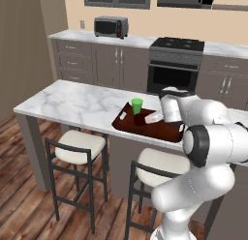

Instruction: There is a tray on the dining counter. Grab the cup, mug, and pitcher and place them on the tray. The pitcher may be placed next to the tray if it cannot fit the tray.

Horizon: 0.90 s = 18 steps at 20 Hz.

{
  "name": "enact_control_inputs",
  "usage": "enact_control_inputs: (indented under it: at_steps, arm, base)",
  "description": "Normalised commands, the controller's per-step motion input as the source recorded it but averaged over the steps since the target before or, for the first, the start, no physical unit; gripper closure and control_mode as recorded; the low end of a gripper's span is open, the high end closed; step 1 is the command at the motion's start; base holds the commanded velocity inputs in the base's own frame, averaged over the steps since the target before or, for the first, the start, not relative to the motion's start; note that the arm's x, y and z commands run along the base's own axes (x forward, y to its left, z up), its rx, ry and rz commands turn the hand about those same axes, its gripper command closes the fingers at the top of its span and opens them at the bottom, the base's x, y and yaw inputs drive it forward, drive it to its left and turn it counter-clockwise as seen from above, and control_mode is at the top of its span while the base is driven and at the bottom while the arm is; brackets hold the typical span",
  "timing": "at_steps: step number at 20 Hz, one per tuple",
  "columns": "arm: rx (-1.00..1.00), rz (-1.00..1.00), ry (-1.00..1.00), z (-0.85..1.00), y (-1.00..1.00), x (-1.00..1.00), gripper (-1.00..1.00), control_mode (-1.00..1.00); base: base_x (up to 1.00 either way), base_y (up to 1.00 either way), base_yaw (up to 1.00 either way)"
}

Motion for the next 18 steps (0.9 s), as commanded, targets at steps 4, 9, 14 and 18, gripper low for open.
enact_control_inputs:
  at_steps: [4, 9, 14, 18]
  arm:
    - [0.0, 0.0, 0.0, -0.03, 0.0, 0.5, 1.0, -1.0]
    - [-0.03, 0.0, 0.0, -0.11, 0.0, 0.34, 1.0, -1.0]
    - [-0.05, 0.0, 0.0, -0.19, 0.0, 0.3, 1.0, -1.0]
    - [-0.04, 0.0, 0.0, -0.16, 0.0, 0.33, 1.0, -1.0]
  base:
    - [0.0, 0.0, 0.0]
    - [0.0, 0.0, 0.0]
    - [0.0, 0.0, 0.0]
    - [0.0, 0.0, 0.0]
